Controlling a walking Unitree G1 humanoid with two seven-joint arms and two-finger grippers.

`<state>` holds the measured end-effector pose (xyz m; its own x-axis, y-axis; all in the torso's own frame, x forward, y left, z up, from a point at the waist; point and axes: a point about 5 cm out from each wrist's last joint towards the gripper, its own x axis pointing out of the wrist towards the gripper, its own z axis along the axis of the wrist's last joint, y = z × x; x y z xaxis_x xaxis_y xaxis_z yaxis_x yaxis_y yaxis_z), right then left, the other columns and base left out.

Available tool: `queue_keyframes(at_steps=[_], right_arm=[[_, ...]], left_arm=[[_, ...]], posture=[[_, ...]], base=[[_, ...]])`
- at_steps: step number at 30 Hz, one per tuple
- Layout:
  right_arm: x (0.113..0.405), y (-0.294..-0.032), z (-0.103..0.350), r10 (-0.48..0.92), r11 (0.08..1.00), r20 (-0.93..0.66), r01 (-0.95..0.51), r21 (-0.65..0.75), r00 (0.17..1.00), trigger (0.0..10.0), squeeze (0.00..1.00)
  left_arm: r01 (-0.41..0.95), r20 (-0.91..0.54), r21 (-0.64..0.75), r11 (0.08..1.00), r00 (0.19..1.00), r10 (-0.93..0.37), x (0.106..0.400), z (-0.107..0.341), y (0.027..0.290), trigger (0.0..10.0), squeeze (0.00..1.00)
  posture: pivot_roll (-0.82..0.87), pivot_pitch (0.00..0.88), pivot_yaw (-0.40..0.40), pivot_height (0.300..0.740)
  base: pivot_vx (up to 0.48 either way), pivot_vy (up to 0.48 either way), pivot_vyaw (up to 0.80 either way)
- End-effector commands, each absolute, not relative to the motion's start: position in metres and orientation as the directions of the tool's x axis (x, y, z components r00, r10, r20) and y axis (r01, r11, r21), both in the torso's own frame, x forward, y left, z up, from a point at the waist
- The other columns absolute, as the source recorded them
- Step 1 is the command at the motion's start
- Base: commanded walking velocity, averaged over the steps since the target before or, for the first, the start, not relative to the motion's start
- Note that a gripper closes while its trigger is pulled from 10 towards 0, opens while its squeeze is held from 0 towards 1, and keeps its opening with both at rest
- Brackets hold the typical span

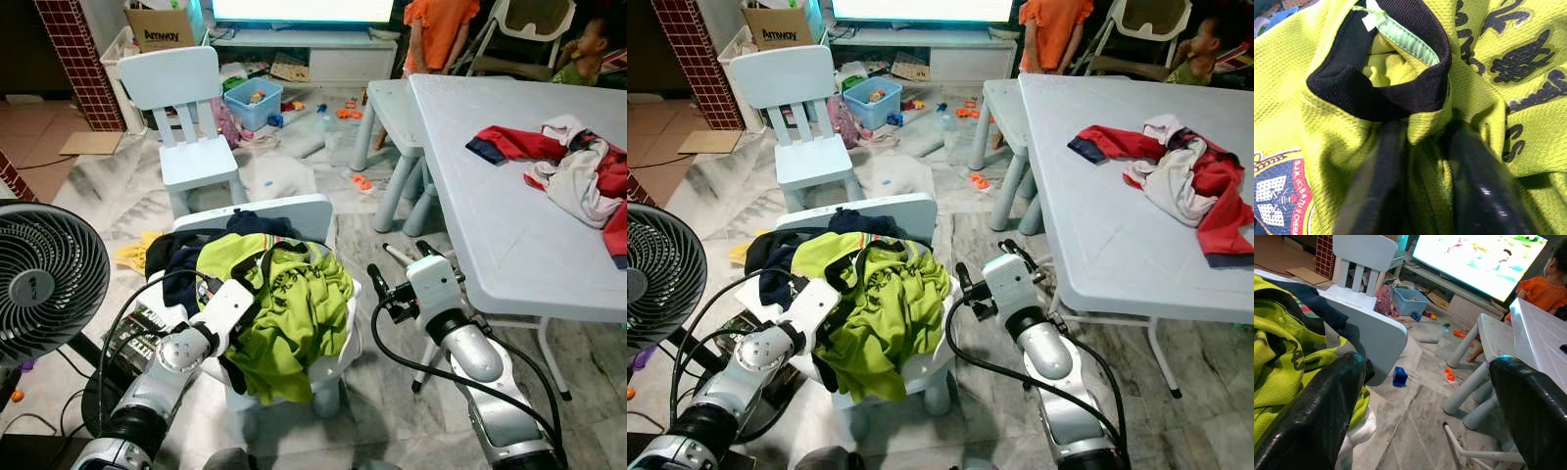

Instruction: Hang hanger

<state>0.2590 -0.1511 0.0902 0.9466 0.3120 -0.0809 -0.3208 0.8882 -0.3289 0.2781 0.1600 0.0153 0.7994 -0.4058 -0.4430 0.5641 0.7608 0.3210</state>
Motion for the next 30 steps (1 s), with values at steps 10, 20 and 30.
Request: queue_keyframes(at_steps=[10,20,30], right_arm=[[0.259,-0.152,0.094,0.312,0.886,-0.075,-0.318,-0.336,0.947,10.0,0.00],[0.259,-0.149,0.092,0.313,0.888,-0.077,-0.321,-0.329,0.947,10.0,0.00],[0.256,-0.150,0.088,0.300,0.895,-0.081,-0.309,-0.320,0.951,10.0,0.00]], left_arm=[[0.553,-0.407,0.323,0.768,0.814,-0.415,0.278,0.016,0.161,0.0,0.00],[0.495,-0.331,0.367,0.787,0.861,-0.387,0.284,0.024,0.163,0.0,0.00],[0.228,-0.029,0.341,0.912,0.972,-0.232,0.287,0.065,0.166,0.0,0.00]], posture=[[-0.06,0.000,-0.036,0.740],[-0.06,0.000,-0.032,0.740],[-0.05,0.000,-0.017,0.740]], base=[[0.000,0.000,0.00],[0.000,0.000,0.00],[0.000,0.000,0.00]])
